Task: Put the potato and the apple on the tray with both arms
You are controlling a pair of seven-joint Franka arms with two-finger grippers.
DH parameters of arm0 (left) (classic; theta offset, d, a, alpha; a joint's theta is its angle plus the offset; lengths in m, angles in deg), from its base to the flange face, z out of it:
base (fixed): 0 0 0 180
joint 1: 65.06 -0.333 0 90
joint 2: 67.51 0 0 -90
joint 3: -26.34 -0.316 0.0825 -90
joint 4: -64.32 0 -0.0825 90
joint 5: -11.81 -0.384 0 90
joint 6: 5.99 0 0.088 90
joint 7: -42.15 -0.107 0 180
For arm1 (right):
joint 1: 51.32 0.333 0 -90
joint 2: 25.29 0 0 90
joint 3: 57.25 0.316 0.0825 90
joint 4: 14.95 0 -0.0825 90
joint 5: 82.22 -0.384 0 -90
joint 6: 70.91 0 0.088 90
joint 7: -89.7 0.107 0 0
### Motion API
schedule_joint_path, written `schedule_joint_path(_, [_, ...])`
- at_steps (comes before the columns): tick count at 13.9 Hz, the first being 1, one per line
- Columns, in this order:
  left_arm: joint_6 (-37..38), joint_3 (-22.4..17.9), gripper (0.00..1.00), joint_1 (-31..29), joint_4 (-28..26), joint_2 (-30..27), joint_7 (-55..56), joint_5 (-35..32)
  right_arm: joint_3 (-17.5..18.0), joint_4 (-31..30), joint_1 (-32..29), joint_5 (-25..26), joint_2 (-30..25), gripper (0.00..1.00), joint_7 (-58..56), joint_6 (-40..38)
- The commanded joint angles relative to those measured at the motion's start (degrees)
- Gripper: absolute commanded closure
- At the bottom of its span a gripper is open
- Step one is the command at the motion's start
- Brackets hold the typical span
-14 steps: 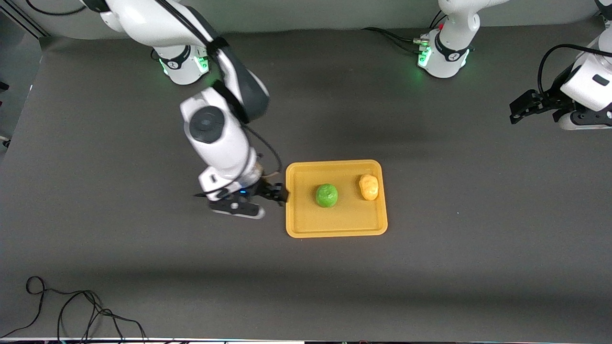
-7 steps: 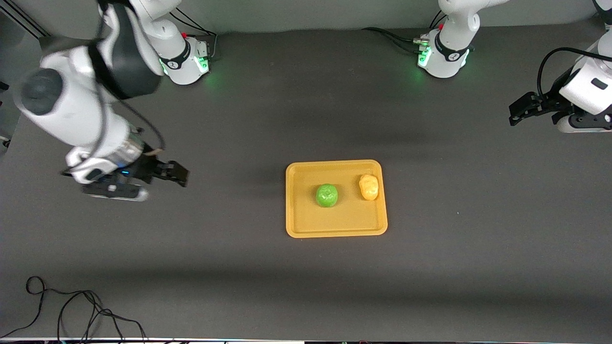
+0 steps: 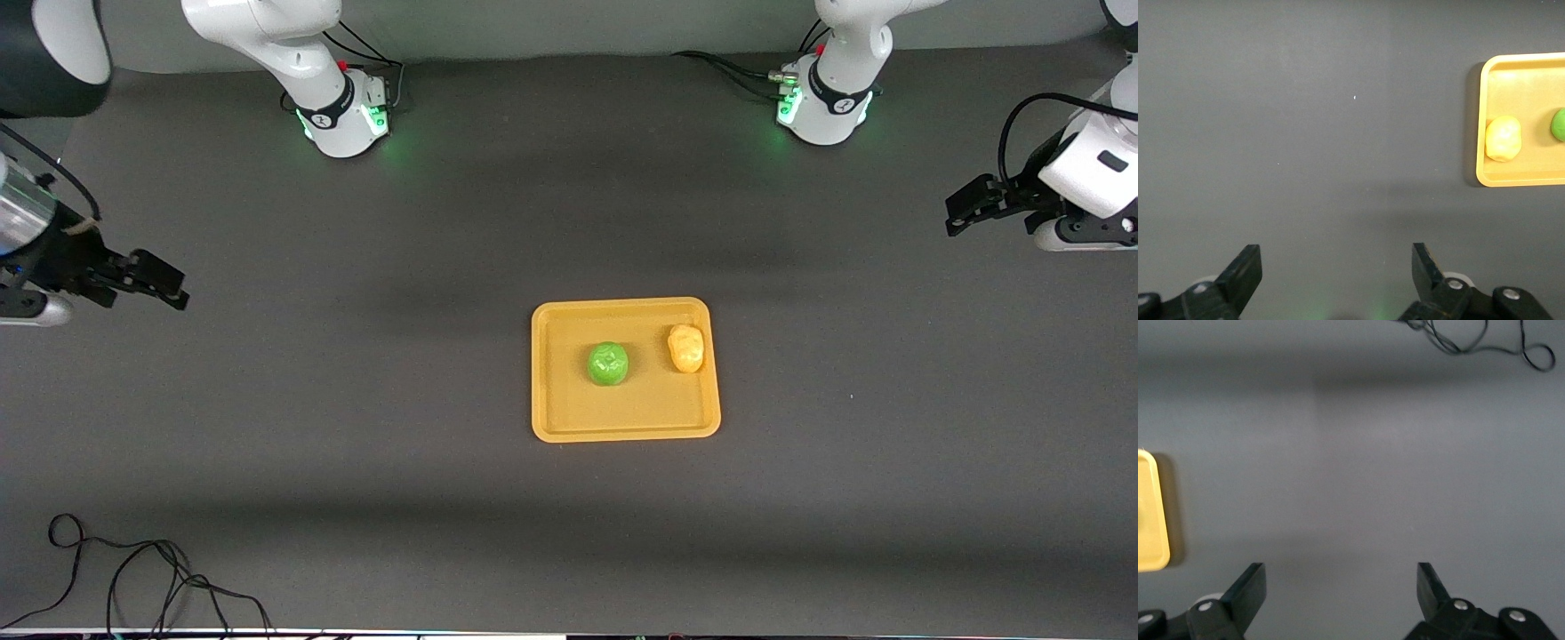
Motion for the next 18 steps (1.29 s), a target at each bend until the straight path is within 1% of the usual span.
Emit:
schedule_joint_path(1, [-0.1, -0.1, 0.00, 0.2, 1.2, 0.7, -0.9, 0.5, 3.8, 1.2, -3.7, 0.8, -1.8, 0.00, -1.1, -4.0])
schedule_joint_path(3, [-0.2, -0.1, 0.00, 0.2, 1.2, 0.7, -0.9, 0.5, 3.9, 0.9, -4.0, 0.5, -3.0, 0.00, -0.9, -4.1])
schedule_joint_path(5, [-0.5, -0.1, 0.00, 0.1, 1.2, 0.6, -0.8, 0.6, 3.9, -0.5, -4.0, -1.9, -4.7, 0.00, -1.1, -5.1])
schedule_joint_path(7, [-0.5, -0.2, 0.00, 0.1, 1.3, 0.5, -0.9, 0.6, 3.8, -0.9, -4.0, -3.3, -5.0, 0.00, -1.1, -5.3])
schedule_joint_path(11, [-0.5, -0.1, 0.00, 0.2, 1.3, 0.6, -0.7, 0.5, 3.5, -1.0, -3.3, -3.2, -4.5, 0.00, -1.5, -4.3])
schedule_joint_path(14, [0.5, -0.1, 0.00, 0.2, 1.9, 0.2, -0.8, 0.4, 3.5, -1.4, -2.9, -3.0, -3.9, 0.00, -5.4, -3.7])
schedule_joint_path(18, [0.6, 0.0, 0.00, 0.3, 2.2, 0.3, -0.8, 0.2, 3.5, -1.5, -2.9, -3.0, -3.9, 0.00, -5.6, -3.8])
